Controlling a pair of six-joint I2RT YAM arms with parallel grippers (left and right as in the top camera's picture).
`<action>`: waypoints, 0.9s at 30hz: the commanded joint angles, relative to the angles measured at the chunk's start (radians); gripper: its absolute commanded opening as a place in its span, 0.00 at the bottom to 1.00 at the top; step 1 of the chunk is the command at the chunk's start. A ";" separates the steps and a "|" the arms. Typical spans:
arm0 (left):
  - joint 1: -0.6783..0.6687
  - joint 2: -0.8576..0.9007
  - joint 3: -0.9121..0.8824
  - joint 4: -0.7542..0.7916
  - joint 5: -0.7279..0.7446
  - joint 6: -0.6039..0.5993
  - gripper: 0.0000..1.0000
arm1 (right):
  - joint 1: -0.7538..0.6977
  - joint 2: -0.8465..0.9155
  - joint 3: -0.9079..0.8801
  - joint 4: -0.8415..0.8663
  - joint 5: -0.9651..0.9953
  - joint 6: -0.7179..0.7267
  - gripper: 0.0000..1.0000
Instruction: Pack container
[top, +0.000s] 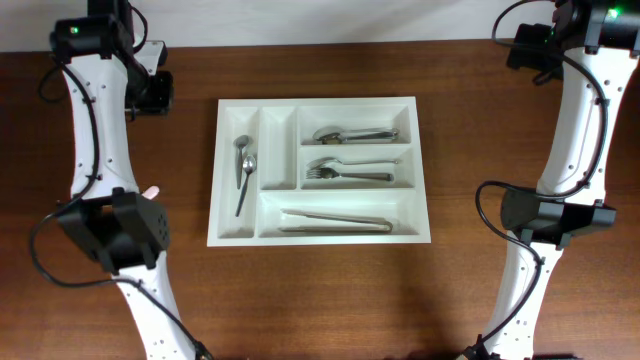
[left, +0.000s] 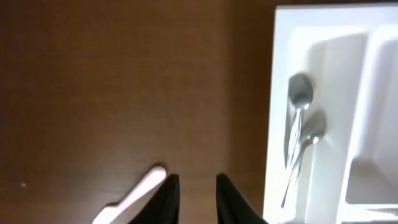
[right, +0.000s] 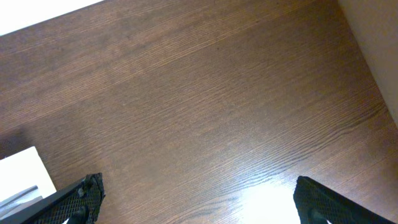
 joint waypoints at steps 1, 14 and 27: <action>0.000 -0.145 -0.294 0.176 -0.024 -0.010 0.22 | -0.001 -0.041 0.014 -0.003 -0.002 -0.006 0.99; 0.082 -0.487 -1.153 0.667 -0.135 -0.063 0.22 | -0.001 -0.041 0.014 -0.003 -0.002 -0.006 0.99; 0.267 -0.530 -1.222 0.673 -0.246 -0.122 0.99 | -0.001 -0.041 0.014 -0.003 -0.002 -0.006 0.99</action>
